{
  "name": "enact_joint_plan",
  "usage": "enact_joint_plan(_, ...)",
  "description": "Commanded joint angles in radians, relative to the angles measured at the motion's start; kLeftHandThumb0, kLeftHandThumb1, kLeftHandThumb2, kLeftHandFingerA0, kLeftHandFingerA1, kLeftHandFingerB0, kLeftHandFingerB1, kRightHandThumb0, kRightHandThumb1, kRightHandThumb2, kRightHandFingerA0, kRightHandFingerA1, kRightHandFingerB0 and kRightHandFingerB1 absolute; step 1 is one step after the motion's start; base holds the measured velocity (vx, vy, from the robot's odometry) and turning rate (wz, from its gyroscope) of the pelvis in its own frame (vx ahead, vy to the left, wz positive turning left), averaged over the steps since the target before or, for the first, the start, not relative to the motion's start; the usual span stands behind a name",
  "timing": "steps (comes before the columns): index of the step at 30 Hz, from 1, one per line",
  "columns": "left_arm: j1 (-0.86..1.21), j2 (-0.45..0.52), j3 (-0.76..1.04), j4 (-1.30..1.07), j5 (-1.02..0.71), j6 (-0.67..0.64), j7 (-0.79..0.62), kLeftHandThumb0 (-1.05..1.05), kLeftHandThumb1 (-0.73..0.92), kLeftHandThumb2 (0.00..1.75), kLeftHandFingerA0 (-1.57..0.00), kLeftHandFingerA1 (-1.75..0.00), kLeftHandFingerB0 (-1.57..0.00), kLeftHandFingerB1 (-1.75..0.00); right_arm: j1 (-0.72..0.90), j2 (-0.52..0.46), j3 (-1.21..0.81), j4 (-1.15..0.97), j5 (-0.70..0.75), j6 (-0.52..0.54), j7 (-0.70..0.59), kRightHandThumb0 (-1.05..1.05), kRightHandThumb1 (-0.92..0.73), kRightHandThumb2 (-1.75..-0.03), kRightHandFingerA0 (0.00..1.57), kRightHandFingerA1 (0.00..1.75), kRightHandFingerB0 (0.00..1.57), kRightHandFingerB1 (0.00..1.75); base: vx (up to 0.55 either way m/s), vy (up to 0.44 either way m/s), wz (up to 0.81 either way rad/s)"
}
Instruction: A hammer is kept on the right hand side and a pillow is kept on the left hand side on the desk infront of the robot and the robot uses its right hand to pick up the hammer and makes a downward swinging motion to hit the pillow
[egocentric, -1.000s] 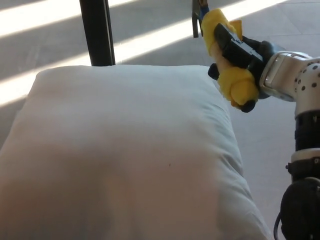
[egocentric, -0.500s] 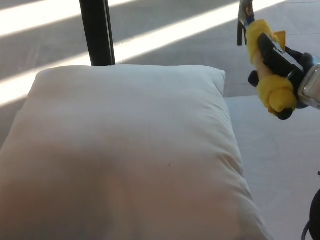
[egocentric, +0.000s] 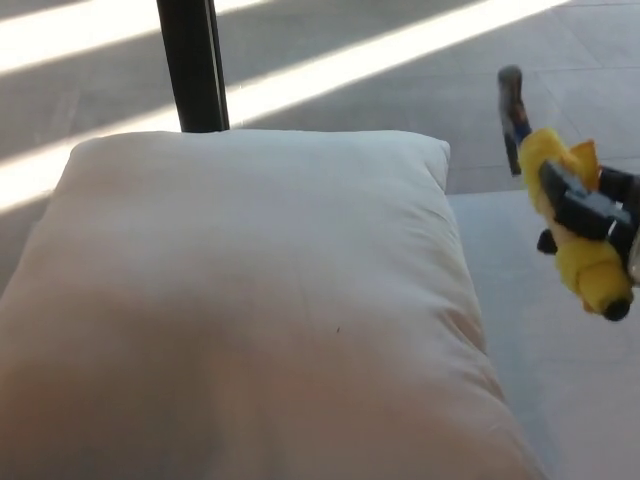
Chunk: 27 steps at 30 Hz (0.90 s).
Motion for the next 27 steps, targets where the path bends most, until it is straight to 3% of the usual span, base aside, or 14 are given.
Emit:
enact_joint_plan(1, 0.0, 0.028, 0.008, 0.006, -0.001, -0.004, 0.004, -0.22, 0.03, 0.99, -1.07, -1.14, -1.16, -1.15, 0.134, -0.088, 0.207, -0.036, -0.188, -0.219, 0.094, -0.22, -0.72, -0.93, 0.96, 1.75, 0.7, 1.54, 0.0, 0.0, 0.0)
enact_joint_plan(2, 0.0, 0.028, 0.008, 0.006, -0.001, -0.004, 0.004, -0.22, 0.03, 0.99, -1.07, -1.14, -1.16, -1.15, 0.134, -0.09, 0.209, -0.036, -0.187, -0.22, 0.094, -0.22, -0.72, -0.93, 0.96, 1.75, 0.7, 1.54, 0.0, 0.0, 0.0)
enact_joint_plan(3, 0.004, 0.032, -0.014, 0.005, 0.023, -0.017, 0.008, -0.67, -0.1, 1.51, -0.91, -1.36, -1.0, -1.21, 0.149, -0.092, 0.224, -0.028, -0.204, -0.249, 0.08, -0.27, -0.59, -1.09, 1.22, 1.4, 0.93, 1.22, 0.0, 0.0, 0.0)
enact_joint_plan(4, -0.003, 0.039, -0.006, 0.013, 0.016, -0.009, 0.008, -0.23, 0.02, 0.98, -1.12, -1.16, -1.15, -1.14, 0.191, -0.12, 0.286, -0.015, -0.261, -0.336, 0.085, -0.25, -0.55, -1.12, 1.19, 1.39, 0.97, 1.24, 0.0, 0.0, 0.0)
enact_joint_plan(6, -0.002, 0.034, 0.005, 0.004, 0.005, -0.003, 0.022, -0.22, 0.04, 0.99, -1.1, -1.15, -1.15, -1.14, 0.209, -0.148, 0.34, 0.007, -0.311, -0.368, 0.068, -0.21, -0.59, -0.95, 0.89, 1.75, 0.75, 1.52, 0.0, 0.0, 0.0)
enact_joint_plan(7, -0.001, 0.031, 0.016, -0.013, -0.011, 0.022, 0.022, -0.21, 0.07, 1.02, -1.06, -1.13, -1.15, -1.15, 0.206, -0.172, 0.391, 0.026, -0.357, -0.369, 0.051, -0.22, -0.61, -0.91, 1.06, 1.7, 0.76, 1.33, 0.0, 0.0, 0.0)
enact_joint_plan(9, 0.011, 0.035, -0.005, -0.01, 0.012, -0.005, -0.005, -0.22, 0.1, 1.03, -1.1, -1.15, -1.16, -1.15, 0.219, -0.195, 0.409, 0.036, -0.373, -0.417, 0.042, -0.23, -0.59, -0.93, 0.81, 1.73, 0.69, 1.36, 0.0, 0.0, 0.0)
enact_joint_plan(15, 0.012, 0.04, -0.011, 0.013, 0.022, -0.036, -0.02, -0.24, 0.08, 1.01, -1.12, -1.15, -1.13, -1.12, 0.207, -0.22, 0.362, 0.052, -0.332, -0.432, 0.029, -0.23, -0.59, -1.04, 0.84, 1.75, 0.7, 1.54, 0.0, 0.0, 0.0)
enact_joint_plan(22, 0.013, 0.035, -0.013, 0.005, 0.023, -0.025, -0.003, -0.23, 0.09, 1.02, -1.05, -1.11, -1.14, -1.13, 0.166, -0.252, 0.38, 0.125, -0.374, -0.497, -0.007, -0.21, -0.51, -1.01, 0.9, 1.7, 0.79, 1.23, 0.0, 0.0, 0.0)
enact_joint_plan(23, 0.011, 0.033, 0.001, 0.006, 0.007, -0.018, -0.008, -0.54, -0.13, 1.54, -0.79, -1.35, -0.97, -1.21, 0.166, -0.251, 0.384, 0.13, -0.381, -0.504, -0.012, -0.21, -0.5, -1.01, 0.89, 1.67, 0.8, 1.17, 0.0, 0.0, 0.0)
enact_joint_plan(24, 0.014, 0.033, -0.009, 0.007, 0.019, -0.026, -0.003, -0.24, 0.11, 1.03, -1.01, -1.1, -1.11, -1.11, 0.171, -0.249, 0.391, 0.14, -0.392, -0.527, -0.029, -0.16, -0.49, -1.02, 0.85, 1.75, 0.76, 1.28, 0.0, 0.0, 0.0)
enact_joint_plan(25, 0.019, 0.035, -0.022, 0.006, 0.032, -0.038, -0.01, -0.63, -0.05, 1.49, -0.78, -1.33, -0.94, -1.19, 0.175, -0.246, 0.395, 0.145, -0.395, -0.532, -0.035, -0.15, -0.52, -0.95, 0.86, 1.75, 0.78, 1.24, 0.0, 0.0, 0.0)
enact_joint_plan(26, 0.019, 0.034, -0.016, 0.005, 0.025, -0.037, -0.016, -0.25, 0.06, 1.0, -1.04, -1.11, -1.14, -1.13, 0.182, -0.245, 0.398, 0.14, -0.393, -0.529, -0.024, -0.19, -0.56, -0.91, 0.88, 1.67, 0.82, 1.07, 0.0, 0.0, 0.0)
enact_joint_plan(27, 0.012, 0.032, -0.008, 0.013, 0.018, -0.031, -0.004, -0.24, 0.05, 0.99, -1.05, -1.12, -1.15, -1.13, 0.194, -0.252, 0.412, 0.139, -0.396, -0.543, -0.001, -0.25, -0.53, -0.94, 0.93, 1.71, 0.82, 1.13, 0.0, 0.0, 0.0)
